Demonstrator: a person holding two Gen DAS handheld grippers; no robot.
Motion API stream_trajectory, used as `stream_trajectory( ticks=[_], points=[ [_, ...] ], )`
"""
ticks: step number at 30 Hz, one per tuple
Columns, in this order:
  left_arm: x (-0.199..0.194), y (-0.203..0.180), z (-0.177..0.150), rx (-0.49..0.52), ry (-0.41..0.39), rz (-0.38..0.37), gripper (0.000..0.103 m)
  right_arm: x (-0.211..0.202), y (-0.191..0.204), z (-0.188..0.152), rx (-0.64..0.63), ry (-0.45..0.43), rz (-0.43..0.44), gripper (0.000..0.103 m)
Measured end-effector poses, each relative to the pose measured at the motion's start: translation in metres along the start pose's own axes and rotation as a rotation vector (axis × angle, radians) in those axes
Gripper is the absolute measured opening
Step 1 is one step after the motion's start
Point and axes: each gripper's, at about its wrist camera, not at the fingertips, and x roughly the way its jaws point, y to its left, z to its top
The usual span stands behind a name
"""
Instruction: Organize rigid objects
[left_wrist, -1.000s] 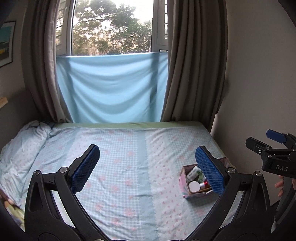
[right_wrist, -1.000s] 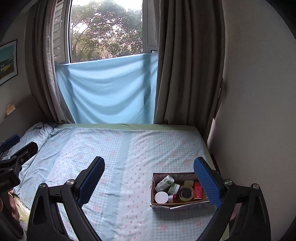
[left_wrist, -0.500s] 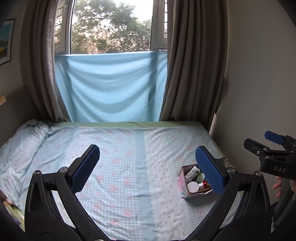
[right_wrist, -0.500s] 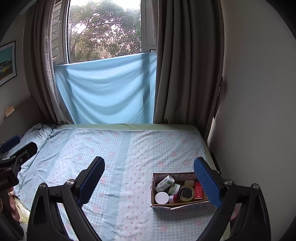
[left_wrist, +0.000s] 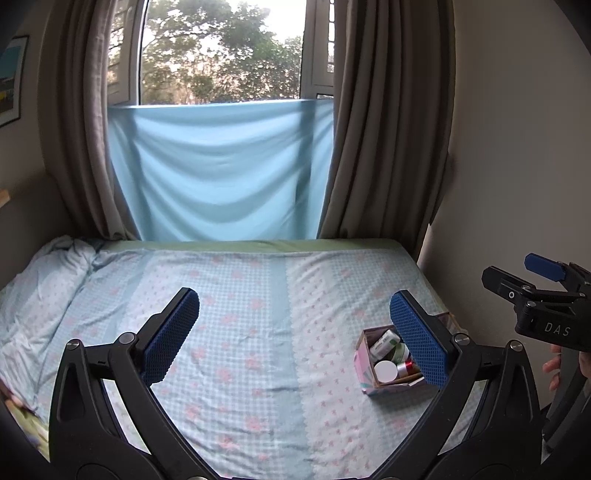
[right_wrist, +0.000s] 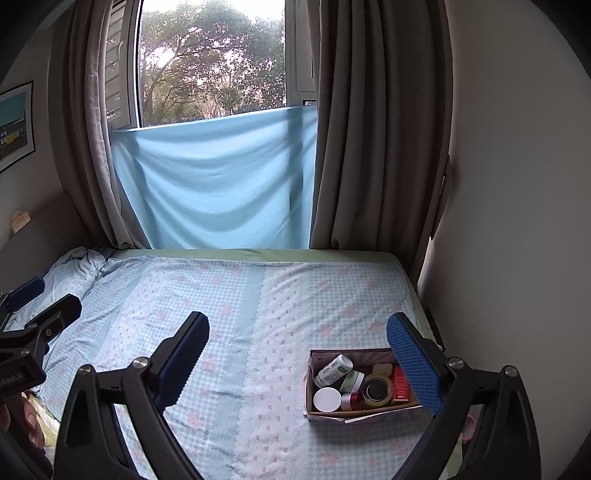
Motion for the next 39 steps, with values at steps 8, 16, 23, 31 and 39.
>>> stream_trajectory(
  ticks=[8, 16, 23, 31, 39],
  points=[
    [0.001, 0.003, 0.001, -0.002, 0.001, 0.002, 0.103, 0.004, 0.002, 0.002, 0.001, -0.002, 0.005, 0.096],
    [0.003, 0.003, 0.003, -0.001, -0.001, 0.001, 0.103, 0.006, 0.002, 0.003, 0.004, -0.004, 0.008, 0.096],
    [0.005, -0.001, 0.002, 0.011, -0.006, 0.009, 0.103, 0.006, 0.001, 0.003, 0.005, -0.008, 0.005, 0.096],
    [0.004, -0.004, 0.001, 0.011, -0.023, 0.011, 0.103, 0.004, 0.000, 0.002, 0.010, -0.018, -0.004, 0.096],
    [-0.003, -0.015, -0.002, 0.053, -0.082, 0.058, 0.103, 0.004, 0.000, 0.002, 0.009, -0.021, -0.005, 0.096]
  ],
)
